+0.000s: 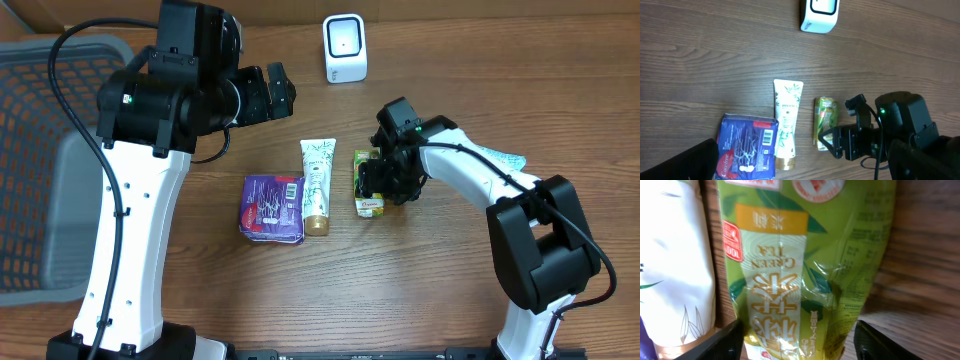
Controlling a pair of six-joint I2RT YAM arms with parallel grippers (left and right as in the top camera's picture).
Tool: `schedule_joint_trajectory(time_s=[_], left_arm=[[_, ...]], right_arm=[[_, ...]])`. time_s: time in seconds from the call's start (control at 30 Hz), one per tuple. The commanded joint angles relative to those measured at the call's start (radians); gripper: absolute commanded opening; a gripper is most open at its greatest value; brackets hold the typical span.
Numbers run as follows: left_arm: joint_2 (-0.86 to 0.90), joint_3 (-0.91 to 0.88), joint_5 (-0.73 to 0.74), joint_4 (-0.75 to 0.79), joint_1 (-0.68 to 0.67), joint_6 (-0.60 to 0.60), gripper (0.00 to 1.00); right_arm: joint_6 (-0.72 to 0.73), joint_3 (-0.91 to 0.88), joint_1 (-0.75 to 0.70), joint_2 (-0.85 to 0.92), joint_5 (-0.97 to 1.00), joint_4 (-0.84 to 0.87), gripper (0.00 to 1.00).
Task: Scan the item barcode
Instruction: 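Lower the right gripper and grasp the green snack bar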
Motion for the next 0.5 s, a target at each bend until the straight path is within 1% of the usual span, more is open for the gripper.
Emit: schedule_joint_trajectory(time_s=[0.0, 0.03, 0.07, 0.13, 0.27, 0.33, 0.47], left_arm=[[-0.006, -0.003, 0.004, 0.0, 0.004, 0.019, 1.0], [-0.006, -0.003, 0.004, 0.0, 0.004, 0.019, 1.0], [-0.006, -0.003, 0.004, 0.0, 0.004, 0.019, 0.99], [-0.006, -0.003, 0.004, 0.0, 0.004, 0.019, 1.0], [-0.006, -0.003, 0.004, 0.0, 0.004, 0.019, 1.0], [-0.006, -0.003, 0.004, 0.0, 0.004, 0.019, 1.0], [-0.006, -0.003, 0.004, 0.0, 0.004, 0.019, 1.0]], right_arm=[[0.007, -0.053, -0.007, -0.024, -0.02, 0.023, 0.66], [0.006, -0.053, -0.01, -0.024, -0.026, 0.024, 0.64], [0.006, -0.053, -0.015, -0.024, -0.03, 0.025, 0.6], [0.007, -0.053, -0.022, -0.024, -0.031, 0.025, 0.46], [0.006, -0.053, -0.031, -0.024, -0.031, 0.029, 0.25], [0.006, -0.053, -0.031, -0.024, -0.031, 0.03, 0.19], [0.006, -0.053, -0.031, -0.024, -0.031, 0.029, 0.11]])
